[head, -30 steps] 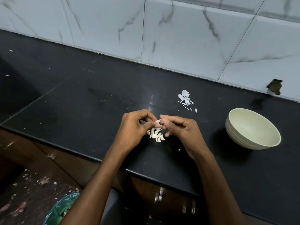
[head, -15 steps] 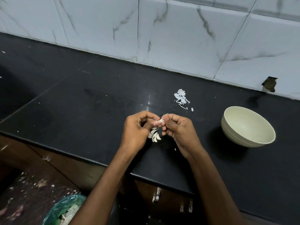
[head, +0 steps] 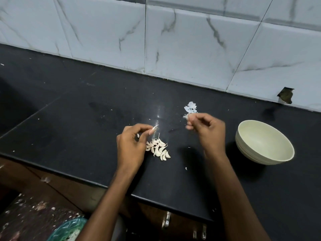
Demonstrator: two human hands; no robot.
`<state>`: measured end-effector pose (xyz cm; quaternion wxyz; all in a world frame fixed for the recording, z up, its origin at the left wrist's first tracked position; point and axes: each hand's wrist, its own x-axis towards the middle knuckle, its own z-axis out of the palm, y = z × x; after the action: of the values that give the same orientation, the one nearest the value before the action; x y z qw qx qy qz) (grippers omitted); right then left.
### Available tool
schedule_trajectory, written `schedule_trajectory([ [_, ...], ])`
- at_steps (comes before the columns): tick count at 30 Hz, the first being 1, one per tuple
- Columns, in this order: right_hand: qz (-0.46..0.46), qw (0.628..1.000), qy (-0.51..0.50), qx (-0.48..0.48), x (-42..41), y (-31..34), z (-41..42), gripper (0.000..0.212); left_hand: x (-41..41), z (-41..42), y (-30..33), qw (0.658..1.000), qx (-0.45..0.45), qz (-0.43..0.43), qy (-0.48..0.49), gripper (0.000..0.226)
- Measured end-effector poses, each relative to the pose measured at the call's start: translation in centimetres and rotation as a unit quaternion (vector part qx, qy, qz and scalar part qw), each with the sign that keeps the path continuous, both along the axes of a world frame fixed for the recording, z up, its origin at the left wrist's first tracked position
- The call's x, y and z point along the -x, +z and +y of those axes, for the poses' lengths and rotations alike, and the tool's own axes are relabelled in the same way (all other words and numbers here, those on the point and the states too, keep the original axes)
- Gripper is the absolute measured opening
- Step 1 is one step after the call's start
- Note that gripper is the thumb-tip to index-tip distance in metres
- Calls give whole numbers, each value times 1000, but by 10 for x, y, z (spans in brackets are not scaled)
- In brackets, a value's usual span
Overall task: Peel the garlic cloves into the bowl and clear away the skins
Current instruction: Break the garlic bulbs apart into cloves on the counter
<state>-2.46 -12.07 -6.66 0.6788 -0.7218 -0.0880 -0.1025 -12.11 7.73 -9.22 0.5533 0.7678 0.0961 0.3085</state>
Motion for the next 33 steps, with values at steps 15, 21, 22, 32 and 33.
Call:
schedule_trajectory([
  [15,76,978,31,190,-15,-4,-34,33,13,22,-10,998,-47,30,18,15],
  [21,146,948,184,213,64,-10,-12,69,38,34,-17,975,-189,117,-5,47],
  [22,133,948,179,225,68,-14,-2,70,37,31,-18,971,-202,125,-1,49],
  [32,71,973,97,198,83,-13,2,49,32,27,-14,990,-95,101,-13,38],
  [33,92,972,94,197,88,-13,-15,51,34,28,-15,991,-95,96,-13,37],
])
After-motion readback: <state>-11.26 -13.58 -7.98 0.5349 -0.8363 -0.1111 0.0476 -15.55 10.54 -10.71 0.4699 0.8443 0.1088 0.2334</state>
